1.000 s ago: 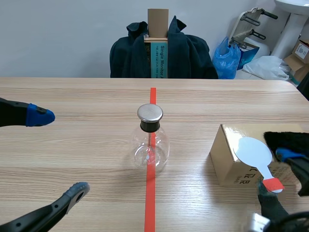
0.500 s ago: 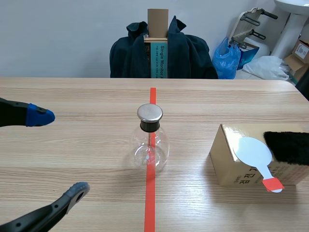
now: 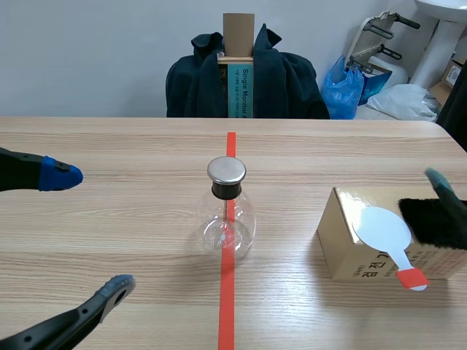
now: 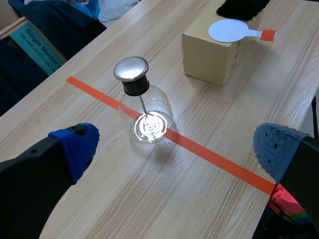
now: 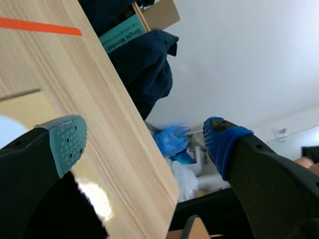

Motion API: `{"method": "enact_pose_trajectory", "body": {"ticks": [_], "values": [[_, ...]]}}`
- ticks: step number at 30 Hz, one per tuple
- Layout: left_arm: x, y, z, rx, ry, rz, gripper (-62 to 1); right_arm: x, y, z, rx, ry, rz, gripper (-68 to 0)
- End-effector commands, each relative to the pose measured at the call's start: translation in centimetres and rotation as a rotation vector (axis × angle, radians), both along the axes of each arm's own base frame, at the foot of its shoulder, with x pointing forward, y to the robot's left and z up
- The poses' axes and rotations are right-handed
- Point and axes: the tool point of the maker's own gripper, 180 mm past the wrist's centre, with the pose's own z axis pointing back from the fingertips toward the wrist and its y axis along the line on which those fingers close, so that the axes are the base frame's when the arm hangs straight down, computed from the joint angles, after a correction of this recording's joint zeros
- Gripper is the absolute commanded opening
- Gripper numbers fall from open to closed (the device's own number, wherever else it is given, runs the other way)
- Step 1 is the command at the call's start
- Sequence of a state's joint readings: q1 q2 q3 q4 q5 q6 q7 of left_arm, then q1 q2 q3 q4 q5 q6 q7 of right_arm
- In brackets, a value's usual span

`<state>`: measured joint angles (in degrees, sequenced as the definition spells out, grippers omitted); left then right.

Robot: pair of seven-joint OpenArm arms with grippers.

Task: Do the electroscope experiment.
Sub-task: 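Return to the home posture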

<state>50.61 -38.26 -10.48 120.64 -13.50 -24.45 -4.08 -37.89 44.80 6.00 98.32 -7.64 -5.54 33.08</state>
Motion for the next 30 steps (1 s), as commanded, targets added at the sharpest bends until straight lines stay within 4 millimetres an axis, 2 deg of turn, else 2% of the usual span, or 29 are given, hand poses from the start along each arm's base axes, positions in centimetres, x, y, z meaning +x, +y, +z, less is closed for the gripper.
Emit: {"method": "enact_pose_trajectory", "body": {"ticks": [1, 5, 11, 19, 24, 30], "values": [[0.1, -0.4, 0.7, -0.023, -0.017, -0.004, 1.4, 1.2, 0.4, 1.9, 0.043, -0.032, -0.003, -20.2], [0.1, -0.3, 0.7, -0.021, -0.015, -0.004, 1.4, 2.6, 1.8, 4.1, 0.151, 0.002, 0.016, -20.2], [0.1, -0.3, 0.7, -0.021, -0.015, -0.003, 1.4, 2.1, 4.9, 4.8, 0.305, 0.081, 0.062, -19.8], [0.1, -0.3, 0.7, -0.022, -0.015, -0.003, 1.4, 1.6, 7.0, 2.5, 0.411, 0.199, -0.038, -19.8], [0.1, -0.3, 0.7, -0.022, -0.015, -0.003, 1.4, 1.1, 8.1, 0.8, 0.409, 0.309, -0.099, -19.8], [0.1, -0.3, 0.7, -0.022, -0.015, -0.003, 1.4, 0.7, 8.8, 0.7, 0.380, 0.375, -0.134, -19.8]]}}
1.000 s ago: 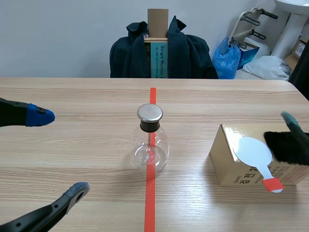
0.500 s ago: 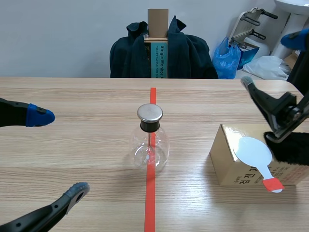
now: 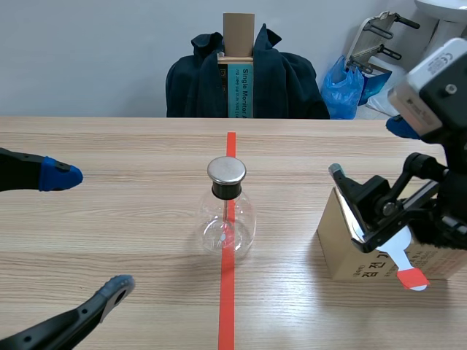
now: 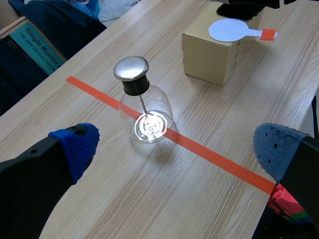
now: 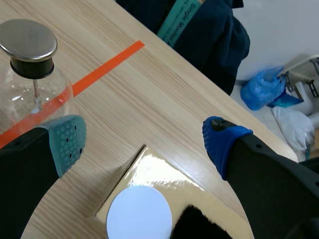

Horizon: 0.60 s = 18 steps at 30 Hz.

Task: Do the electroscope experiment.
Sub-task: 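Return to the home posture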

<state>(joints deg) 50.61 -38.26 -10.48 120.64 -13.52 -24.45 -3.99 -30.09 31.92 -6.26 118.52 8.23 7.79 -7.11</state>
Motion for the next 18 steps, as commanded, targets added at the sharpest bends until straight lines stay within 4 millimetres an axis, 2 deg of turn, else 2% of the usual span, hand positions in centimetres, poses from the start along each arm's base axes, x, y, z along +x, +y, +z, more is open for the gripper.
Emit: {"method": "enact_pose_trajectory", "body": {"ticks": [1, 8, 18], "values": [[0.1, -0.4, 0.7, -0.023, -0.016, -0.004, 1.4, 0.1, 0.5, 1.4, 0.002, -0.035, 0.016, -19.8], [0.1, -0.4, 0.7, -0.023, -0.016, -0.004, 1.4, -1.1, 2.0, 1.2, -0.018, 0.004, 0.100, -19.8], [0.1, -0.4, 0.7, -0.023, -0.017, -0.004, 1.4, -1.2, 2.1, 1.2, -0.017, 0.006, 0.103, -19.8]]}}
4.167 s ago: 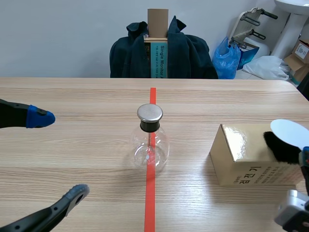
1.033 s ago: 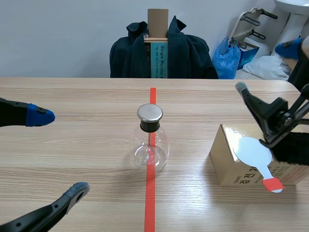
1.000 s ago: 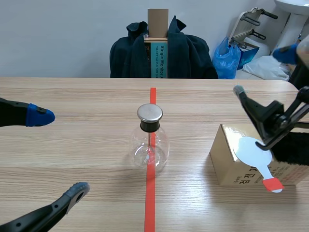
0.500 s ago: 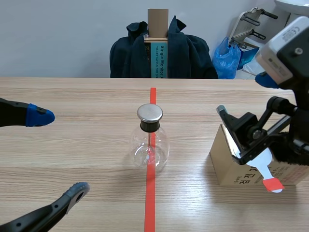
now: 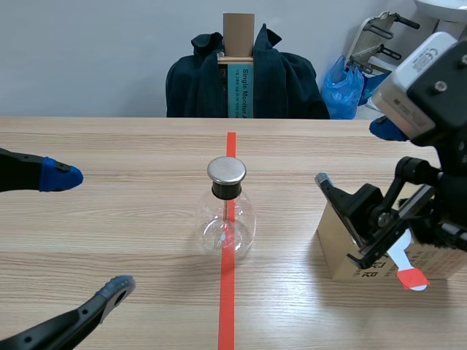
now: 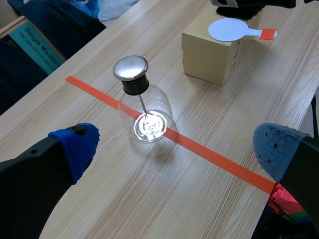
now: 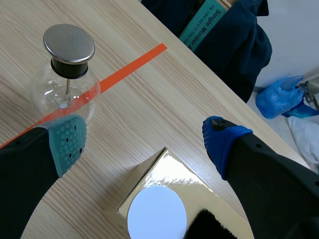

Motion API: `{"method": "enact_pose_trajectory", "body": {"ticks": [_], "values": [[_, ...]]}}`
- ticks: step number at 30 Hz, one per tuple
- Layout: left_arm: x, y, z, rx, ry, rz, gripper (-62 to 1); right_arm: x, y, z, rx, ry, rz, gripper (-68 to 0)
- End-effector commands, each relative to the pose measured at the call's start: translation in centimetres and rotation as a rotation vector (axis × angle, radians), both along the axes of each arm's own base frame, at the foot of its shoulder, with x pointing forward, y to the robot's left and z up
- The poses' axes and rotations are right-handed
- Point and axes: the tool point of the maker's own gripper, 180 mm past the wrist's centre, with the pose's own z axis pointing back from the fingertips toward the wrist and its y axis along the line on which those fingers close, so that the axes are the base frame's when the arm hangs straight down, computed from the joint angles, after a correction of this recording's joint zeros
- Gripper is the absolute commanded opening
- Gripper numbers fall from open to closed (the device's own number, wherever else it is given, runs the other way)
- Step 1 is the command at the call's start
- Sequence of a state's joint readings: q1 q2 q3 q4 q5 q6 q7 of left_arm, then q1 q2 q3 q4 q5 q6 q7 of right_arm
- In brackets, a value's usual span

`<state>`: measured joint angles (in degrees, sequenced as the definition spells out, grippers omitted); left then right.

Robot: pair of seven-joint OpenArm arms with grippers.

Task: Do the electroscope experiment.
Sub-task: 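Return to the home posture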

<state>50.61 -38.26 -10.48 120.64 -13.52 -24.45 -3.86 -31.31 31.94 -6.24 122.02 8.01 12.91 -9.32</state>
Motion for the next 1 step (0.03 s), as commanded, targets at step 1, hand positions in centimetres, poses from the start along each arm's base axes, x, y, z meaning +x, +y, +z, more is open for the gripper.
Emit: {"method": "enact_pose_trajectory", "body": {"ticks": [1], "values": [[0.10, -0.37, 0.75, -0.025, -0.018, -0.004, 1.4, 0.18, 0.15, 0.88, -0.001, -0.030, 0.012, -19.8]]}}
